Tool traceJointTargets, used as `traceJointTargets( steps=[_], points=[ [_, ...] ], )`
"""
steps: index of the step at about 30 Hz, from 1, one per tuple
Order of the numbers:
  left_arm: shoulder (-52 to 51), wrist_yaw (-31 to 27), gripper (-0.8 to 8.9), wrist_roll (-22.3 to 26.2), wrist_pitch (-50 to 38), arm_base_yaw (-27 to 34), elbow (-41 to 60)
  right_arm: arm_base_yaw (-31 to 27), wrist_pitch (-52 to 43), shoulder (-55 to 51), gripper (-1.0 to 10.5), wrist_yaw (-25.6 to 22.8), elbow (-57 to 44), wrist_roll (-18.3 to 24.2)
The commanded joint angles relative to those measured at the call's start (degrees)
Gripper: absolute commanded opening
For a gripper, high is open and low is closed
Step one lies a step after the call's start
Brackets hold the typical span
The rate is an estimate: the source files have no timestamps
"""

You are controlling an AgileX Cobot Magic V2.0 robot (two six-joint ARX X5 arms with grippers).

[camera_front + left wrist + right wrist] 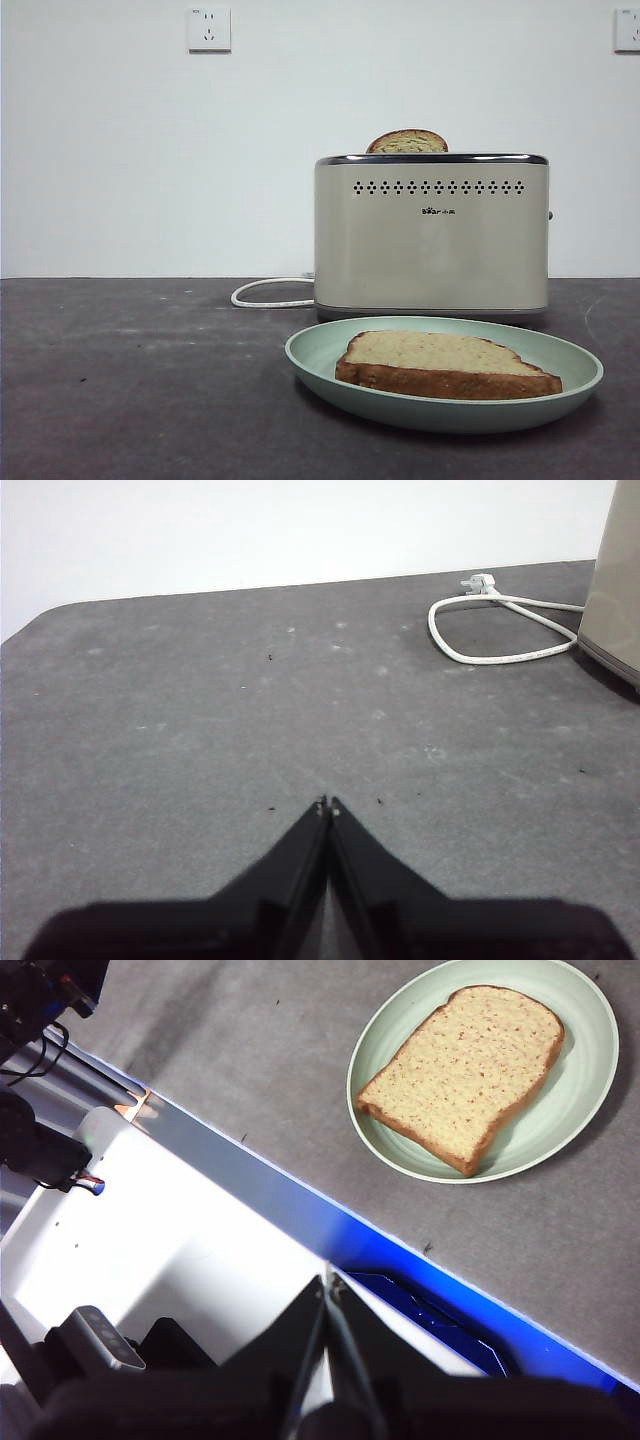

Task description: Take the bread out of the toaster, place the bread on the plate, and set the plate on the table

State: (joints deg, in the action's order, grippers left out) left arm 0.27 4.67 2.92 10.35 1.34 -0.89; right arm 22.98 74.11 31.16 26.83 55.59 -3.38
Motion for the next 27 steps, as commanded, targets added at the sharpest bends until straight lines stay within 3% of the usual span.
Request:
traceJointTargets(
  steps=[1,19,21,27],
  points=[
    [-0.2,-0.1,-0.04,-0.6,-0.2,0.2,0.7,0.2,-0.2,0.0,0.0,-0.2,-0.3,0.3],
    [-0.2,-0.1,-0.04,-0.6,-0.2,0.2,0.7,-0.3,-0.2,-0.1,0.0,-0.3,-0.3,0.5],
    [-0.2,-0.1,-0.04,-0.6,-0.2,0.2,0.7,-1.5,-0.8,-0.1,0.0,-0.6,-0.3,3.1],
    [-0.2,-0.1,-0.04,-0.6,-0.2,0.2,0.7,-8.5,-17.2,-2.8,0.0,-0.1,-0.3,3.9]
  ],
)
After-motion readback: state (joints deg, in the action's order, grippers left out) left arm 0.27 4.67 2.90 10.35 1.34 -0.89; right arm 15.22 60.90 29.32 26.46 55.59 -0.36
